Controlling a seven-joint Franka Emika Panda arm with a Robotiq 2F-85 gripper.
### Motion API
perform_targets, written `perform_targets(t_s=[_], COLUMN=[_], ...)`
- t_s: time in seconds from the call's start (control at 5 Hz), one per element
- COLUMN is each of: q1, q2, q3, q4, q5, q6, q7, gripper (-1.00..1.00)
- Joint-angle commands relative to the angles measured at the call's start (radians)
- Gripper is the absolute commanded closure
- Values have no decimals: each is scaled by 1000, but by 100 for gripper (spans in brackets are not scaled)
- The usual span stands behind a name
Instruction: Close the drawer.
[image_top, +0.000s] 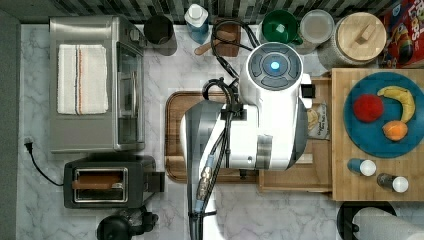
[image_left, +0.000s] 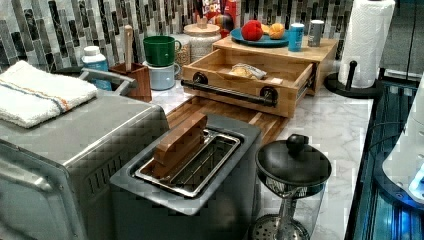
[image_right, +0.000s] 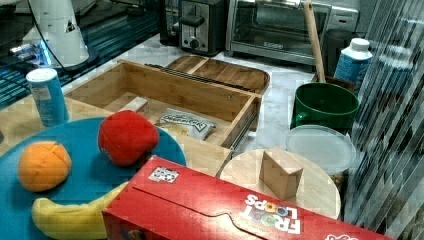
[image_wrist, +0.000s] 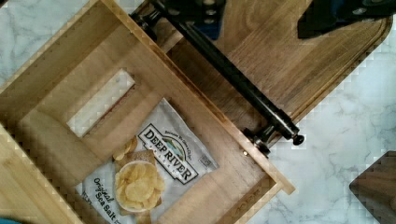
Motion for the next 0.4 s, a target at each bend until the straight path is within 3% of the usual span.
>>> perform_targets(t_s=[0.2, 0.4], q1=[-3, -4], q2=[1, -31], q3=[3, 13], q4=[0, -39], q5=[-3, -5], q6=[2, 1], q7=[-13, -118], gripper=[100, -100])
